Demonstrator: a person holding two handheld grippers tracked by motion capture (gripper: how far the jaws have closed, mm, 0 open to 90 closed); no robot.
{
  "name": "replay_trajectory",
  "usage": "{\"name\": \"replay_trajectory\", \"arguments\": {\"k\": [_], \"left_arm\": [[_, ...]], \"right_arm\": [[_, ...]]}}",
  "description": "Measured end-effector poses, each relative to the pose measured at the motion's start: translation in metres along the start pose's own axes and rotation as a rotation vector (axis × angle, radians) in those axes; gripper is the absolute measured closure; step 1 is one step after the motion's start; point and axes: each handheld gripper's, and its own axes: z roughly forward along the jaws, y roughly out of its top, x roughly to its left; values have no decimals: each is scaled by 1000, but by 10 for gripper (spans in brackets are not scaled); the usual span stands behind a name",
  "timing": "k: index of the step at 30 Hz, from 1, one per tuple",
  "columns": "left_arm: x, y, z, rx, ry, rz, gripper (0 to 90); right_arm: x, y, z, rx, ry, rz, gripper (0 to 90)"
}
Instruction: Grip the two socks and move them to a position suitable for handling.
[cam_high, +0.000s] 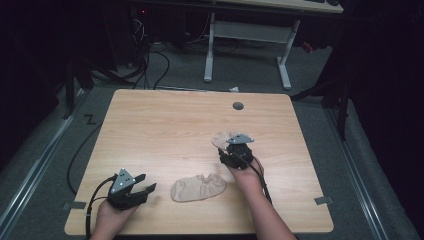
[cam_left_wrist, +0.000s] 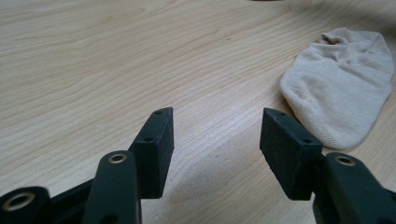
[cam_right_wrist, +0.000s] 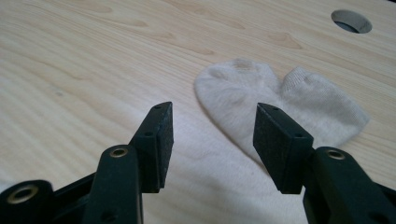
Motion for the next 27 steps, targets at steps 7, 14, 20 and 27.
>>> {"name": "replay_trajectory", "arguments": {"k": [7,14,20,27], "left_arm": [[-1,0,2,8,-2,5,453],[0,0,0,6,-3,0,450],[1,-1,-2,0,-2,-5,449],[0,0,-1,-2,-3,-1,449]], "right_arm": [[-8,19,37,85,3,-2,469],[-5,35,58,125,17,-13,470],[2,41,74,159,23,-14,468],[-2,39,79,203,10,-2,498]]}}
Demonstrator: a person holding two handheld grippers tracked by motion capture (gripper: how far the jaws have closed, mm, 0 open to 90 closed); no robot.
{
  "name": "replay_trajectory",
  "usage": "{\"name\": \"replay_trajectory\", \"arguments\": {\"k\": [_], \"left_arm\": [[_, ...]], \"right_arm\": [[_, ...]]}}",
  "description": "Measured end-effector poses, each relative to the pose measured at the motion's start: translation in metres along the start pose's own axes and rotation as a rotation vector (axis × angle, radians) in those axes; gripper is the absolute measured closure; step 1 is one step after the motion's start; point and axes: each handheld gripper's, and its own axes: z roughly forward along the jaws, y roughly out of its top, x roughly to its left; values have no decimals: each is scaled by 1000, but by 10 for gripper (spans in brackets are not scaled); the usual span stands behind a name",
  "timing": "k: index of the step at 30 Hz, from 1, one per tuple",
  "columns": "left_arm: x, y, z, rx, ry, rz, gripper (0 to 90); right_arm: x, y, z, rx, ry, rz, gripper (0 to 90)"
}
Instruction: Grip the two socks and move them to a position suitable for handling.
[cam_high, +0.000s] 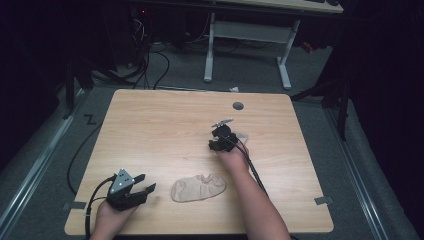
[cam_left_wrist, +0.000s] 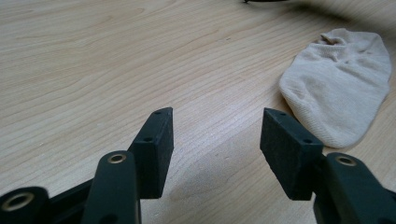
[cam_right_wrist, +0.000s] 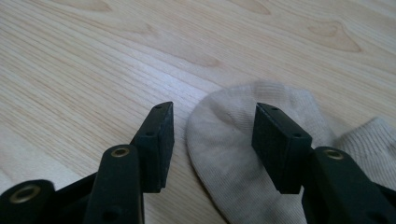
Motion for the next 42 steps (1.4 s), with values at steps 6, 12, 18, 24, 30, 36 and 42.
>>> {"name": "replay_trajectory", "arguments": {"k": [6,12,18,24,30,36,42], "left_arm": [[0,0,1,1,-5,0,448],[-1,0,1,0,-5,-2,445],[-1,0,1,4,-8,3,444],[-2,0,3,8,-10,7,444],[-4,0,4,8,-12,11,444],[-4,0,4,15,-14,15,443],[-4,0,4,12,-16,15,443]], "right_arm": [[-7,-1,-1,4,19,16,608],[-7,-2,-4,17,-8,-13,824],[-6,-3,-7,15,-2,-29,842],[-5,0,-33,-63,26,-32,841],[1,0,-60,-136,57,-44,840],[14,3,-82,-208,103,-64,841],[35,9,-98,-276,165,-75,840]]}}
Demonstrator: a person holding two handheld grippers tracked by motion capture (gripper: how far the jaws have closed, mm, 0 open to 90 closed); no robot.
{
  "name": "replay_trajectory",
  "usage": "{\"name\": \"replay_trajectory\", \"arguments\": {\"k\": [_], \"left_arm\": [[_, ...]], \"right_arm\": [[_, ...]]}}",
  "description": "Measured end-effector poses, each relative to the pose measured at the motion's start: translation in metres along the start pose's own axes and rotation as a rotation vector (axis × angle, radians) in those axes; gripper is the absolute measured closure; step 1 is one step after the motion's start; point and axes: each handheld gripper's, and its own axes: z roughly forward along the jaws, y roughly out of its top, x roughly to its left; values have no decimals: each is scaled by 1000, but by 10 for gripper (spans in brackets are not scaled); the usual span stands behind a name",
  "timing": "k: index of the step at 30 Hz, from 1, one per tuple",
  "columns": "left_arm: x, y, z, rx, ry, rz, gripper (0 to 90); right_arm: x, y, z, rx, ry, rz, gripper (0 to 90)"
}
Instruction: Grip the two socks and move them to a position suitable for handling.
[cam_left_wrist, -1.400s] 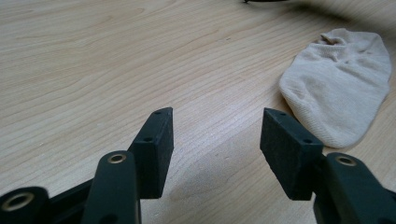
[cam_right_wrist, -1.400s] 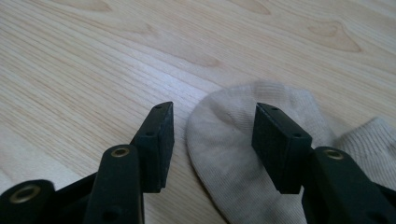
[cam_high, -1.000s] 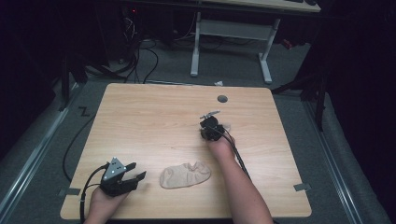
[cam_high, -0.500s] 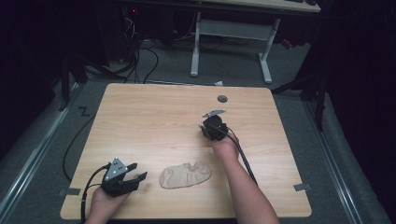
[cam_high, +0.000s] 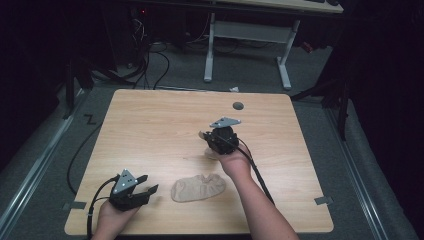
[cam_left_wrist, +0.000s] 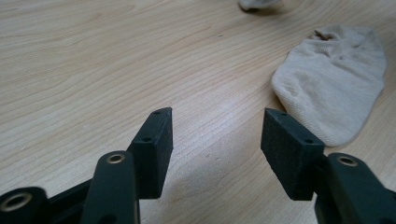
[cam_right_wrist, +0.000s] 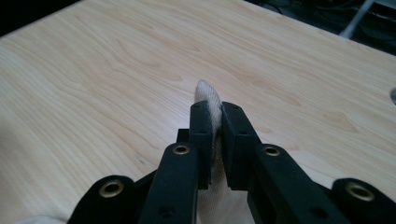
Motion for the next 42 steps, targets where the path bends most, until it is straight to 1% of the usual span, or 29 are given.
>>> {"name": "replay_trajectory", "arguments": {"k": [1,2,3,4,5,7,8,11,13,15,16,17,18,19,21,22,23,24,25,28,30,32,33,35,37,39,40,41,42], "left_arm": [[0,0,0,0,0,0,443],[0,0,0,1,0,1,443],[0,0,0,1,0,1,443],[-1,0,0,2,-1,2,443],[-1,0,0,1,-1,2,443],[-1,0,-1,2,-1,2,443],[0,0,-1,1,0,1,443],[0,0,-1,-1,2,-1,443],[0,0,0,-1,2,-3,443],[1,0,0,1,1,-1,442],[0,0,0,3,-1,0,442],[0,0,0,3,-1,0,443],[0,0,1,4,-1,1,442],[0,0,1,4,-1,1,442],[-1,-1,1,5,0,2,442],[-1,-1,1,5,0,2,442],[-1,-1,1,7,0,1,442],[0,-1,2,8,0,2,442],[0,-1,2,9,0,1,442],[-1,-1,2,9,1,0,442],[-1,-1,3,13,1,4,442],[-1,-1,3,15,1,5,442],[-2,-1,4,14,2,6,442],[-2,-1,4,17,1,9,442],[-3,-1,5,20,1,11,442],[-4,-1,5,21,0,14,442],[-4,-1,6,25,4,16,442],[-4,-1,6,25,4,16,442],[-5,-1,6,28,2,14,442]], "right_arm": [[0,0,0,0,0,0,840],[8,4,-1,-16,22,0,840],[8,4,-1,-16,22,0,840],[17,7,-1,-32,36,-13,840],[20,8,-1,-37,41,-14,840],[26,10,-1,-46,41,-41,840],[27,10,0,-44,37,-49,839],[28,7,2,-30,32,-46,839],[23,1,4,-26,25,-27,839],[21,-1,5,-25,23,-22,839],[15,-9,5,-11,14,3,837],[11,-13,5,-13,8,9,837],[8,-17,5,-8,5,31,836],[8,-17,5,-8,5,31,836],[-2,-28,5,-4,-10,56,834],[-9,-36,5,7,-20,79,832],[-9,-36,5,7,-20,79,832],[-16,-47,4,14,-30,102,829],[-19,-51,3,14,-36,108,829],[-24,-60,0,23,-45,129,819],[-32,-73,-6,17,-64,151,810],[-34,-75,-8,19,-71,153,807],[-40,-85,-13,11,-88,166,799],[-41,-88,-16,12,-93,179,795],[-50,-102,-26,9,-114,202,767],[-51,-105,-28,12,-119,205,757],[-56,-115,-34,19,-134,212,736],[-56,-115,-34,19,-134,212,736],[-59,-123,-40,22,-149,220,726]]}}
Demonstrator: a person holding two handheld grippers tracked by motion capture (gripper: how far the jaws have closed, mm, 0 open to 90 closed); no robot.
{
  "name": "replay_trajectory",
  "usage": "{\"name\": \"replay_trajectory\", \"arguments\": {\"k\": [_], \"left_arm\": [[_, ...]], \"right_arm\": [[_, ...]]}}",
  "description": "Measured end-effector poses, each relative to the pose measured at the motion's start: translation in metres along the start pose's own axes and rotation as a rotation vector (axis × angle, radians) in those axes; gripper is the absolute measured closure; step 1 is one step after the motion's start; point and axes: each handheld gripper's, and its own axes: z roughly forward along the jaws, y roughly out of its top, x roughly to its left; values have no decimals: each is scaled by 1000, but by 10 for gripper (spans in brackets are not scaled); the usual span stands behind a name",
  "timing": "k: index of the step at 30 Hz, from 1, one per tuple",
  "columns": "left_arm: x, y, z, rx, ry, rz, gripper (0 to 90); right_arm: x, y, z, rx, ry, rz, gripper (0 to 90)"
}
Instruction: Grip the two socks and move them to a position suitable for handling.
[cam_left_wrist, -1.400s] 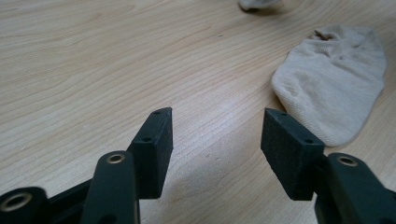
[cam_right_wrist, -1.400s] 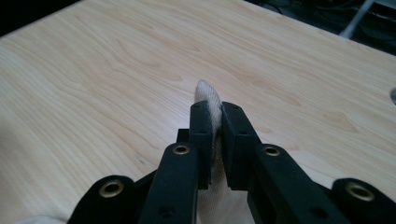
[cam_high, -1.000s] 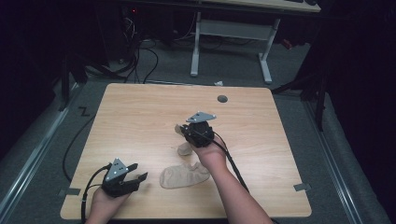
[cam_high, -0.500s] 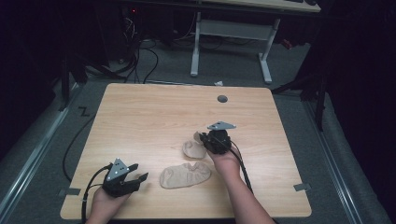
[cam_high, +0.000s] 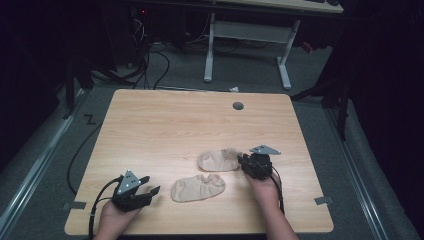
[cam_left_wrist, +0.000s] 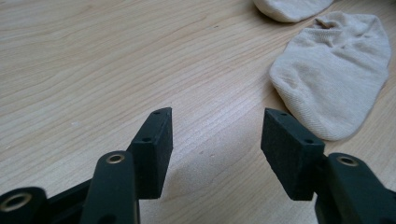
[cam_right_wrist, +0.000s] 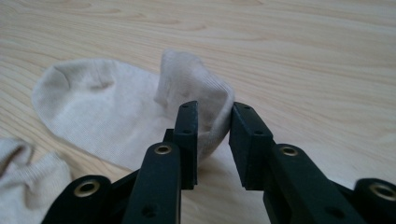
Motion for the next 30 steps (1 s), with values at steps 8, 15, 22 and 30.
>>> {"name": "replay_trajectory", "arguments": {"k": [8,15,22,30], "left_arm": [[-8,5,-3,2,-26,11,450],[-18,17,-4,-1,-16,8,443],[-13,19,12,35,-3,-55,443],[-23,42,26,29,0,-33,452]], "right_arm": [[-5,-15,-15,-27,-35,-34,687],[-3,-17,-25,-68,-23,-68,624],[-10,-8,-19,-74,10,-69,586],[-19,0,-18,-69,30,-55,573]]}}
